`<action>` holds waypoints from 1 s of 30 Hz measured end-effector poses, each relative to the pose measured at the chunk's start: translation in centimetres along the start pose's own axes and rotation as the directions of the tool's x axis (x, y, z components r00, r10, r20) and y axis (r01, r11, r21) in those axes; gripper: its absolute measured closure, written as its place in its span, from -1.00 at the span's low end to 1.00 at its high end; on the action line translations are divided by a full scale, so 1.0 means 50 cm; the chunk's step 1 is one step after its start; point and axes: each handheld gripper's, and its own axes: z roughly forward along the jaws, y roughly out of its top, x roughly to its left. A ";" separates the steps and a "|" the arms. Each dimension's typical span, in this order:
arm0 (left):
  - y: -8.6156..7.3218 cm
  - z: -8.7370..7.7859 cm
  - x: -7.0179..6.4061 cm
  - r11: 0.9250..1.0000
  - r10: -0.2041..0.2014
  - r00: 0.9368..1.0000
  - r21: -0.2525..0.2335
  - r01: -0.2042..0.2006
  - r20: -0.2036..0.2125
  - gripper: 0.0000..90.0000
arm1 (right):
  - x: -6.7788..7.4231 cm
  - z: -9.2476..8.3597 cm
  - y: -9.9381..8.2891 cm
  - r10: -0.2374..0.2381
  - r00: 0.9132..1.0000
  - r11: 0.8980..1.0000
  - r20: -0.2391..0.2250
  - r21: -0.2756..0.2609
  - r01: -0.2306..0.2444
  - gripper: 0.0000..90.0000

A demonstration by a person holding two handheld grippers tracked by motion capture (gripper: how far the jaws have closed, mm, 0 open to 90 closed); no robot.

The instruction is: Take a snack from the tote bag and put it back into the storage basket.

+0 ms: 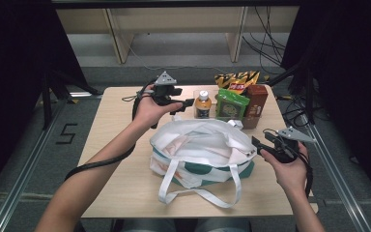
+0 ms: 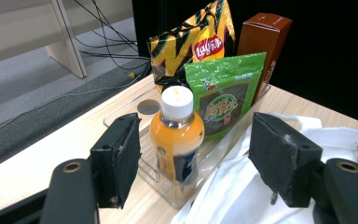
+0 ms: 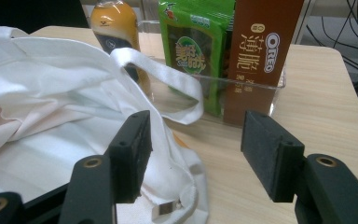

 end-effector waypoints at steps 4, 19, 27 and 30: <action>-0.015 -0.020 0.001 1.000 0.000 1.000 0.000 0.000 -0.003 -0.26 | 0.001 0.001 0.000 0.006 1.000 1.000 0.005 -0.001 -0.006 -0.03; -0.073 -0.089 0.005 1.000 0.016 1.000 -0.003 -0.016 -0.019 -0.26 | 0.006 0.001 0.002 0.001 1.000 1.000 0.009 -0.003 -0.001 -0.04; -0.123 -0.126 0.016 0.999 -0.006 0.999 -0.046 0.005 -0.032 -0.26 | 0.002 0.002 0.001 -0.033 0.999 0.999 0.004 -0.005 0.033 -0.04; -0.143 -0.143 0.021 0.997 -0.015 0.999 -0.070 0.012 -0.037 -0.26 | 0.005 0.004 0.001 -0.013 1.000 1.000 0.008 -0.009 0.013 -0.04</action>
